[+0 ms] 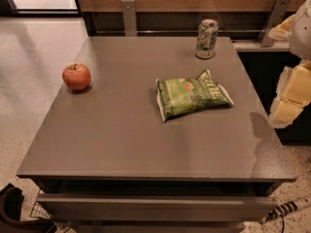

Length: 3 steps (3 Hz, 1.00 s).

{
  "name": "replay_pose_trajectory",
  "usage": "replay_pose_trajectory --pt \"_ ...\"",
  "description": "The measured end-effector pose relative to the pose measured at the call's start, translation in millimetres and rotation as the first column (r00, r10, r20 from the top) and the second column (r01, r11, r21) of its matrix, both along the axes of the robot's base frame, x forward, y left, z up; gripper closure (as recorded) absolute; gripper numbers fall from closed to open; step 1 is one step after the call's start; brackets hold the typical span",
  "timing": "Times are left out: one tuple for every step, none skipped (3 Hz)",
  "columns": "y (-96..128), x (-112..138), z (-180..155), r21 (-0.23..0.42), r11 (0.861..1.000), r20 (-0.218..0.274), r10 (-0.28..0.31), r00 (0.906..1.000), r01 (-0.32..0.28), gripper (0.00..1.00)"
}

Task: Move 7up can near apple

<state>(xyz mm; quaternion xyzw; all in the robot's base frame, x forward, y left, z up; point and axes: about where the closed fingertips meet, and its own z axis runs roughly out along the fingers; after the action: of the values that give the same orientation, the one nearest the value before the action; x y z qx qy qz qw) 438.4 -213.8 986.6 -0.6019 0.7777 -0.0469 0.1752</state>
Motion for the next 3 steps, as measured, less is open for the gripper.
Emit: replay_pose_trajectory --pt "0.0 0.0 0.1 0.000 1.000 0.000 0.000 1.0000 0.000 0.00" --pt "-5.4 14.1 -0.1 0.046 0.998 0.045 -0.035 0.9984 0.033 0.00" --pt "-19.2 55.9 -3.7 0.207 0.973 0.135 -0.134 0.9818 0.104 0.00"
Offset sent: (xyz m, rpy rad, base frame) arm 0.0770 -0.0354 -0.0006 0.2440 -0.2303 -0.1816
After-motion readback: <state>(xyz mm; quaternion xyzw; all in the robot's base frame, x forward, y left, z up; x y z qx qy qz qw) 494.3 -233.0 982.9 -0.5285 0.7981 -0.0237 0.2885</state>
